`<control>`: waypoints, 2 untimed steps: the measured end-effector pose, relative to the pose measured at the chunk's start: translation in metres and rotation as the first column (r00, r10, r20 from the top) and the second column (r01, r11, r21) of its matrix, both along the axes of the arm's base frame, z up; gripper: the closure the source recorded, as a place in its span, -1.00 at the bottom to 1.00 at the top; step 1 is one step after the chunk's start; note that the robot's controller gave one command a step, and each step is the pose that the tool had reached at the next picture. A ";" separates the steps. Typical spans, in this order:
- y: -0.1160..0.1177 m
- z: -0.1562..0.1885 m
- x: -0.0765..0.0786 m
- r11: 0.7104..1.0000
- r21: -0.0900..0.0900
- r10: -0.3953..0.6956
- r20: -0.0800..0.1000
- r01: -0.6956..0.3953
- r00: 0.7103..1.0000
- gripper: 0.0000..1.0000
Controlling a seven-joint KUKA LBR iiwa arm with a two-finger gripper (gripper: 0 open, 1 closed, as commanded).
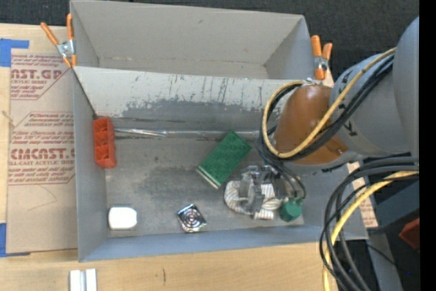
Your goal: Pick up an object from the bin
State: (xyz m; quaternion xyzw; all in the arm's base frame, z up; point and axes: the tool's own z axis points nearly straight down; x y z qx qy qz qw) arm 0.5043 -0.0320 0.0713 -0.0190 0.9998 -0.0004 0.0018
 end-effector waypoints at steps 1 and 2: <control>-0.001 0.000 0.000 1.000 0.000 -0.001 0.000 0.001 1.000 1.00; 0.007 0.033 -0.003 0.999 0.000 -0.050 -0.011 0.050 0.999 1.00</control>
Offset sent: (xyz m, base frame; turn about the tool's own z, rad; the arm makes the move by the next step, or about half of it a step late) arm 0.0004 0.0454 0.2009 -0.0285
